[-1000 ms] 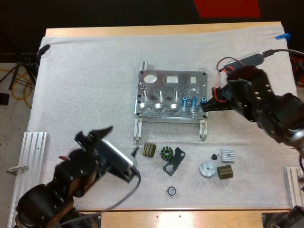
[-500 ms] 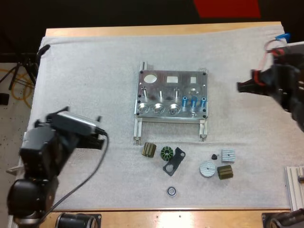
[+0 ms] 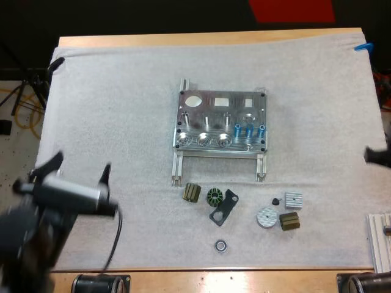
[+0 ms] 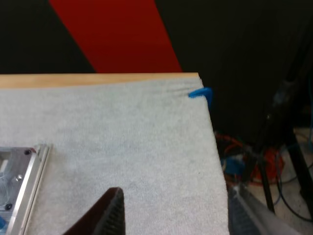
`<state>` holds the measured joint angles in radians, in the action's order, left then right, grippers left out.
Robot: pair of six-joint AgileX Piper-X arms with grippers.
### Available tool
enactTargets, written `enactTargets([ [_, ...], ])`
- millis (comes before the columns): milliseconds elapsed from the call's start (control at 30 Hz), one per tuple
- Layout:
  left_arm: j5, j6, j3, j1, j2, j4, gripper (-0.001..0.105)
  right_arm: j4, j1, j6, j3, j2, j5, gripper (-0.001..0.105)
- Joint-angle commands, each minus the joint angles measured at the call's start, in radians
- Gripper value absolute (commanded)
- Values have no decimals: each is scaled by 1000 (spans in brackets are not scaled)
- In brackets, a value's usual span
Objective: Load cells from left to right
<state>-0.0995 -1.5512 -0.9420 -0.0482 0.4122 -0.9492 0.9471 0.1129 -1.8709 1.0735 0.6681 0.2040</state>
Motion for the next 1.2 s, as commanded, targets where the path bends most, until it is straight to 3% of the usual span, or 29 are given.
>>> enactTargets([
  [0, -4, 8, -6, -3, -51, -36, 78, 16, -5, -9, -16, -59, -7, 47],
  [433, -1, 32, -4, -3, -460, -290, 78, 23, -5, 20, -198, -508, -7, 47],
  [567, 4, 28, -4, -3, -543, -409, 78, 23, -5, 20, -253, -641, -7, 47],
  [667, 56, -10, -7, -3, -571, -523, 78, 48, -7, 20, -285, -730, -7, 47],
  [733, 69, -34, -6, 0, -566, -575, 78, 137, -5, 36, -263, -716, 19, 47],
  [967, 66, -38, 31, 0, -568, -479, 78, 148, -6, 43, -302, -722, -3, 47],
  [1167, 66, -38, 201, 0, -566, -267, 78, 107, -6, 43, -391, -722, -79, 47],
])
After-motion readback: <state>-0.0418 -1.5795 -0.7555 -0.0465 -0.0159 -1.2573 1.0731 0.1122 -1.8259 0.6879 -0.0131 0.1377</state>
